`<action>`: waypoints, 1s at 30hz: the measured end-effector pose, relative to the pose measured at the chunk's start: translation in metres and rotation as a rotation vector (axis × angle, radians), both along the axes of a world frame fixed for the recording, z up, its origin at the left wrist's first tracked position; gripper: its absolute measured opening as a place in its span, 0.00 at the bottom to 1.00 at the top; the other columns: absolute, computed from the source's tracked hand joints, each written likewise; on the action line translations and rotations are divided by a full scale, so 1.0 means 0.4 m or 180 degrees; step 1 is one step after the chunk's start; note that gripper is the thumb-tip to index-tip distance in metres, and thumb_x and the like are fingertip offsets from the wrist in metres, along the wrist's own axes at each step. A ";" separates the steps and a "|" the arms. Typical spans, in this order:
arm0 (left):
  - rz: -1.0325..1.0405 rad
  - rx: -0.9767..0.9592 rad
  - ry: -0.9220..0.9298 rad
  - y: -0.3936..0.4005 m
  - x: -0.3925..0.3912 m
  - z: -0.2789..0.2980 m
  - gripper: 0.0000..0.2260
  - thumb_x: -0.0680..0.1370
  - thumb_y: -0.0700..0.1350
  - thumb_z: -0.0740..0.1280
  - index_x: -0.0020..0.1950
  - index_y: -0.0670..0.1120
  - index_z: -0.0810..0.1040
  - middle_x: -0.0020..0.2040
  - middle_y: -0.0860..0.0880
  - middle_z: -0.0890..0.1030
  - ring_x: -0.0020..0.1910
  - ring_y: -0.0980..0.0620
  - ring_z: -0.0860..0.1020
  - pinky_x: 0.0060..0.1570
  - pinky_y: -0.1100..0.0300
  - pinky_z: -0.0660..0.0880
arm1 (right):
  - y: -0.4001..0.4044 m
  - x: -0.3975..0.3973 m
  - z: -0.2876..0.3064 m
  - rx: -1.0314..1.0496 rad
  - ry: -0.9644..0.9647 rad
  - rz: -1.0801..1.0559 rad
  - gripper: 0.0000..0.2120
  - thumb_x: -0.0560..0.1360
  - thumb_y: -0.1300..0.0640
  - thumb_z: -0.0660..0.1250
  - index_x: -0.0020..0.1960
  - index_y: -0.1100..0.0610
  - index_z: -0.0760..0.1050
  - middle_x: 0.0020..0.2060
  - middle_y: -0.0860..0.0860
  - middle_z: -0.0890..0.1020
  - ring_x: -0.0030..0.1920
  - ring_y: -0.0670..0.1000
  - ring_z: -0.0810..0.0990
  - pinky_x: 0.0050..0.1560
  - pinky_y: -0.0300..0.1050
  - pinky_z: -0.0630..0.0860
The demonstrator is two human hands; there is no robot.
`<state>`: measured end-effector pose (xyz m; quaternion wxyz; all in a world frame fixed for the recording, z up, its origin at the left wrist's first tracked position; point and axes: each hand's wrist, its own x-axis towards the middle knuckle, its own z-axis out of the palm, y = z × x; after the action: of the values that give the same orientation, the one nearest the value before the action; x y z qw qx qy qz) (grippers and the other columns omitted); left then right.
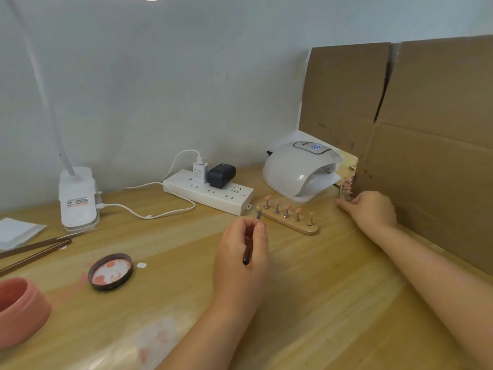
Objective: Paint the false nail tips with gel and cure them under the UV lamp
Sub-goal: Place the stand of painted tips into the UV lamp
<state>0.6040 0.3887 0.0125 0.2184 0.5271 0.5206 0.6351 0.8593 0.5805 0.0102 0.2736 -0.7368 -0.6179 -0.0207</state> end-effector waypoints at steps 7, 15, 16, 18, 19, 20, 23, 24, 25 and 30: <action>-0.0011 0.0027 0.0003 0.001 0.002 0.001 0.08 0.81 0.45 0.63 0.41 0.51 0.75 0.32 0.56 0.71 0.32 0.56 0.68 0.34 0.63 0.65 | 0.003 0.017 0.015 -0.0487 0.0903 0.1364 0.06 0.68 0.44 0.76 0.38 0.46 0.83 0.28 0.46 0.81 0.29 0.43 0.76 0.36 0.41 0.71; 0.0003 0.0063 -0.0030 0.005 0.000 -0.005 0.09 0.81 0.47 0.62 0.41 0.53 0.74 0.31 0.57 0.71 0.31 0.57 0.68 0.32 0.65 0.64 | 0.079 0.005 0.045 -0.1169 0.0339 0.0904 0.10 0.77 0.49 0.62 0.50 0.52 0.79 0.21 0.50 0.79 0.26 0.49 0.73 0.35 0.44 0.71; 0.0017 0.0055 -0.0027 0.005 0.000 -0.006 0.08 0.80 0.46 0.63 0.41 0.53 0.75 0.32 0.57 0.71 0.32 0.56 0.68 0.33 0.64 0.65 | 0.083 -0.002 0.055 -0.1242 0.0344 0.0795 0.09 0.77 0.51 0.61 0.49 0.55 0.75 0.21 0.50 0.78 0.25 0.50 0.72 0.31 0.42 0.70; 0.0021 0.0049 -0.0032 0.005 -0.001 -0.005 0.09 0.81 0.45 0.63 0.41 0.52 0.75 0.32 0.57 0.71 0.32 0.56 0.68 0.33 0.62 0.65 | 0.071 -0.014 0.070 -0.1332 0.0458 0.0820 0.08 0.76 0.53 0.61 0.54 0.47 0.68 0.22 0.51 0.78 0.23 0.50 0.70 0.26 0.39 0.66; 0.0017 0.0052 -0.0036 0.005 0.000 -0.005 0.09 0.81 0.46 0.63 0.41 0.52 0.75 0.32 0.57 0.71 0.32 0.55 0.68 0.34 0.61 0.66 | 0.062 -0.013 0.074 -0.1302 0.0521 0.0916 0.12 0.76 0.54 0.62 0.58 0.45 0.67 0.23 0.51 0.78 0.23 0.50 0.71 0.26 0.39 0.66; 0.0011 0.0056 -0.0038 0.004 0.000 -0.005 0.09 0.81 0.48 0.62 0.41 0.52 0.75 0.32 0.56 0.71 0.33 0.55 0.69 0.34 0.61 0.66 | 0.044 -0.009 0.076 -0.1265 0.0559 0.1082 0.15 0.76 0.56 0.63 0.61 0.46 0.68 0.24 0.51 0.78 0.24 0.48 0.72 0.27 0.39 0.68; -0.0008 0.0045 -0.0037 0.003 0.001 -0.003 0.09 0.81 0.49 0.61 0.41 0.52 0.74 0.33 0.55 0.72 0.34 0.54 0.70 0.35 0.59 0.67 | -0.036 -0.004 0.077 -0.1367 0.0493 0.1747 0.17 0.74 0.57 0.69 0.63 0.49 0.77 0.28 0.47 0.77 0.28 0.43 0.74 0.34 0.35 0.71; 0.0001 0.0028 -0.0030 0.004 0.001 -0.002 0.08 0.81 0.47 0.62 0.41 0.52 0.74 0.34 0.55 0.72 0.34 0.54 0.70 0.35 0.58 0.68 | -0.070 -0.011 0.078 -0.1475 0.0463 0.1931 0.17 0.73 0.53 0.72 0.62 0.46 0.78 0.29 0.45 0.76 0.29 0.42 0.73 0.35 0.34 0.70; 0.0017 0.0008 -0.0025 0.005 0.003 -0.001 0.08 0.80 0.46 0.62 0.41 0.52 0.74 0.34 0.55 0.73 0.34 0.53 0.71 0.36 0.57 0.68 | -0.100 -0.023 0.077 -0.1519 0.0503 0.2042 0.20 0.70 0.46 0.74 0.60 0.43 0.78 0.29 0.43 0.74 0.30 0.41 0.71 0.36 0.35 0.68; 0.0050 -0.0030 -0.0079 0.002 0.001 0.001 0.08 0.80 0.46 0.62 0.41 0.52 0.74 0.34 0.55 0.73 0.34 0.55 0.71 0.35 0.62 0.68 | -0.152 -0.101 0.040 -0.1048 0.0557 0.1923 0.19 0.60 0.31 0.73 0.47 0.37 0.79 0.25 0.43 0.68 0.29 0.42 0.67 0.37 0.43 0.63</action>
<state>0.6044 0.3897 0.0129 0.2224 0.5140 0.5250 0.6409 0.8189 0.5198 0.0264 0.1969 -0.5540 -0.7772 0.2242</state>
